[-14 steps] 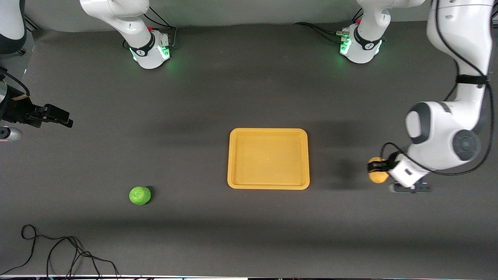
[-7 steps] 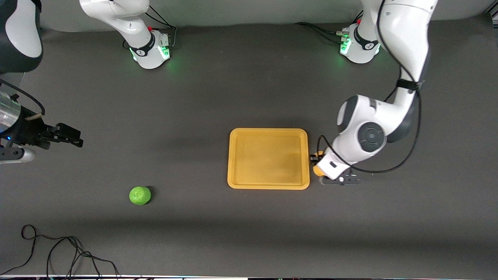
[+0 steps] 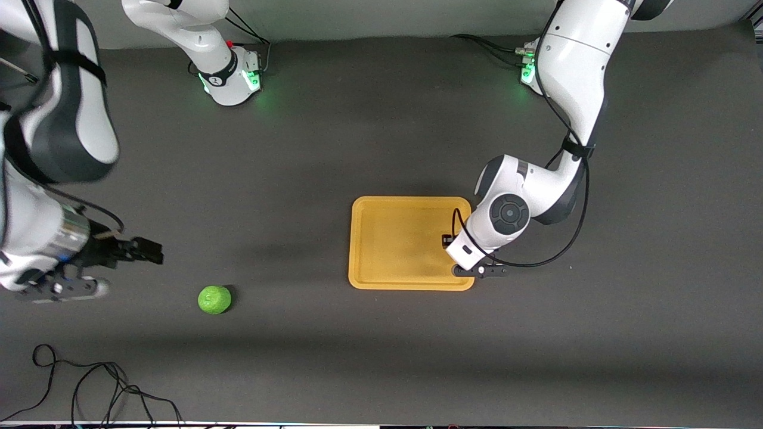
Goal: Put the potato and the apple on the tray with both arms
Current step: 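Carry the potato to the tray while the right gripper reaches the apple, then release the potato on the tray while the right gripper grasps the apple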
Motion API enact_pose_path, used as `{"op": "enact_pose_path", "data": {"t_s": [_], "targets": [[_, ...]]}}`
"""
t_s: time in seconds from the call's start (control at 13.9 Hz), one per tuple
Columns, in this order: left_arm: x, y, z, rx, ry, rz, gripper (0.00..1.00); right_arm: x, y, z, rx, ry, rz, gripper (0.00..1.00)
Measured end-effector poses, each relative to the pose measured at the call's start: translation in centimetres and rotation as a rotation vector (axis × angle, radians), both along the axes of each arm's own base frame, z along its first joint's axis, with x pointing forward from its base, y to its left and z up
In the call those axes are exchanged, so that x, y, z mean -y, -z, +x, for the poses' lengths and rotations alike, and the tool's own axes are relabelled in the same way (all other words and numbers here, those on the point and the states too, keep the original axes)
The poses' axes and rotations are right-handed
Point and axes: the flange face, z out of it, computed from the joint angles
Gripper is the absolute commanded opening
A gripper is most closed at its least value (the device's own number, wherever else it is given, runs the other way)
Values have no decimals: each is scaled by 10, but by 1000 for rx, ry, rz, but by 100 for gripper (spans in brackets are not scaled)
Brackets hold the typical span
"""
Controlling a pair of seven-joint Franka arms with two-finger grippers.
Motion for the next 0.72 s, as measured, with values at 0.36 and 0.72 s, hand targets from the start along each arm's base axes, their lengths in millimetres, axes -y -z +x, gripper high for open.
{"op": "enact_pose_path", "data": {"t_s": [0.36, 0.72], "targets": [[13, 12, -7, 2, -1, 5, 16, -13, 162, 1, 93, 4, 19, 100], [11, 20, -7, -7, -3, 14, 48, -10, 223, -8, 133, 18, 23, 100]]}}
